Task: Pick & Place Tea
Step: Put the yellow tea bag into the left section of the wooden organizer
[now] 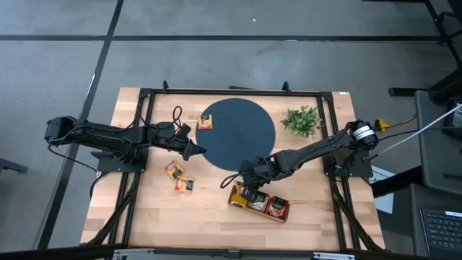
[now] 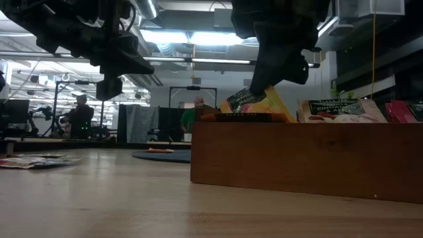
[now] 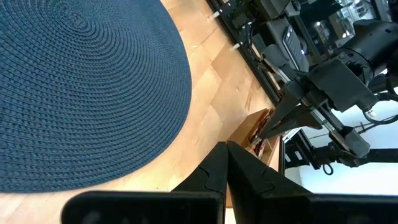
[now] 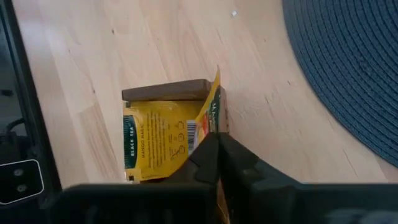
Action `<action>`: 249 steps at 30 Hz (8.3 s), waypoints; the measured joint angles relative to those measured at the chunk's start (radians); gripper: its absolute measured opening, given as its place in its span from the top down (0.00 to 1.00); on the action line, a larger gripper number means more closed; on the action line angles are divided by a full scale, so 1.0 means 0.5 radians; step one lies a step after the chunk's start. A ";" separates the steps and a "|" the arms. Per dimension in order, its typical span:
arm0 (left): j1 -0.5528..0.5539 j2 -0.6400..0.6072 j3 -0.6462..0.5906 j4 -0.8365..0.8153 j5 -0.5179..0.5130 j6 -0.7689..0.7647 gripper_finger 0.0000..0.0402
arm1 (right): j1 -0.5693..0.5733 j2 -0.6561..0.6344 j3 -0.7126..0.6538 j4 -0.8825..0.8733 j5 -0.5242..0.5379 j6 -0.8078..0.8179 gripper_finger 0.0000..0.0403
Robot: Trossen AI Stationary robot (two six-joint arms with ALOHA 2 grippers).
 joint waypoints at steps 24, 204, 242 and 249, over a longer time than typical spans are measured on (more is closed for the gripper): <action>0.000 0.000 0.000 0.000 0.002 0.016 0.99 | 0.092 0.000 0.000 0.034 0.333 0.057 0.99; -1.154 1.845 1.656 -0.910 -0.640 1.606 0.99 | 0.155 -0.920 0.000 -0.146 0.510 0.616 0.99; -0.941 1.836 1.737 -1.036 -1.257 1.842 0.99 | 0.156 -0.920 -0.001 -0.138 0.512 0.560 0.99; -1.002 1.809 1.899 -1.195 -1.252 1.706 0.99 | 0.156 -0.920 0.000 -0.138 0.511 0.516 0.97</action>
